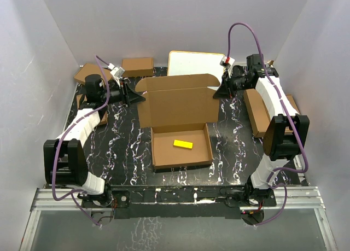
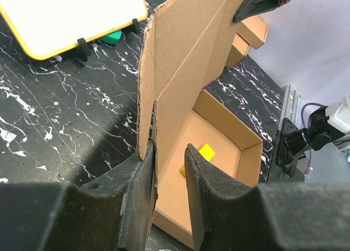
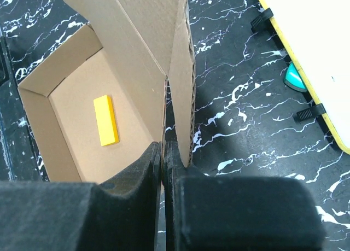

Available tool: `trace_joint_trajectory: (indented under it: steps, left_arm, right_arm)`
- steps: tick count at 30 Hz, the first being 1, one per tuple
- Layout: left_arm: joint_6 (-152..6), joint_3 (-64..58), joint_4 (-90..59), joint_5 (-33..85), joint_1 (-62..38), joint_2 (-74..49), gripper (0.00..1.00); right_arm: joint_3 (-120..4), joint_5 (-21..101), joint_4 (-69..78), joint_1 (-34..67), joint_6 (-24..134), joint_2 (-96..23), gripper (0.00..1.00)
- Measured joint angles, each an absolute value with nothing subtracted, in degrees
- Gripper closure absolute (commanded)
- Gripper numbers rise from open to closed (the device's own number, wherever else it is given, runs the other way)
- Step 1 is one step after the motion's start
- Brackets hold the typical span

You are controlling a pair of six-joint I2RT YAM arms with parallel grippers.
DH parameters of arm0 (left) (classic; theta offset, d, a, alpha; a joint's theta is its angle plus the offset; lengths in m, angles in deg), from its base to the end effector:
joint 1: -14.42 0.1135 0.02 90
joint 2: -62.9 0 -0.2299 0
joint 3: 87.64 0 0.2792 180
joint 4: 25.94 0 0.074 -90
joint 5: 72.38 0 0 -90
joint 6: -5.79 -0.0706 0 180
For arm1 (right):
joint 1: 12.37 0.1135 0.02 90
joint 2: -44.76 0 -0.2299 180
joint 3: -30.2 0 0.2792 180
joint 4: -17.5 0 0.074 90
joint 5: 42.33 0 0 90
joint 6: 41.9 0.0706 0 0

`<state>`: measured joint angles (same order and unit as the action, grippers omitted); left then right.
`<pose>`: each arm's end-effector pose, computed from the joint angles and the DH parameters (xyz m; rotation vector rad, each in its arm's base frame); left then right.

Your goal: Fold the paper box

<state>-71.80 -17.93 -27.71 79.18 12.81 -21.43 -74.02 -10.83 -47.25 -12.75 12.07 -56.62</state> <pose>0.3705 -0.0725 0.2479 0.6200 1.7025 -1.1269 0.3968 0.0576 0.2549 -0.9639 1.9939 0.9954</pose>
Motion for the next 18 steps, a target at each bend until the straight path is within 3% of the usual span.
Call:
trace_joint_trajectory:
  steps: [3,4,6,18]
  left_arm:
    - [-71.74,-17.54,-27.53,79.86,12.81,-22.07,0.83]
    - [-71.78,-17.52,-26.83,79.95,12.81,-22.59,0.92]
    - [-71.82,-17.47,-26.53,79.93,12.79,-22.72,0.99]
    - [-72.41,-16.64,-25.32,67.69,8.6,-22.13,1.0]
  right_arm:
    - [-74.44,-10.7,-48.01,-12.75,11.22,-56.62,0.92]
    - [-74.94,-10.5,-48.87,-12.75,10.5,-56.62,0.92]
    - [-75.16,-10.31,-49.11,-12.77,10.41,-56.62,0.92]
    - [-77.04,-4.93,-46.0,-12.05,12.97,-56.62,0.92]
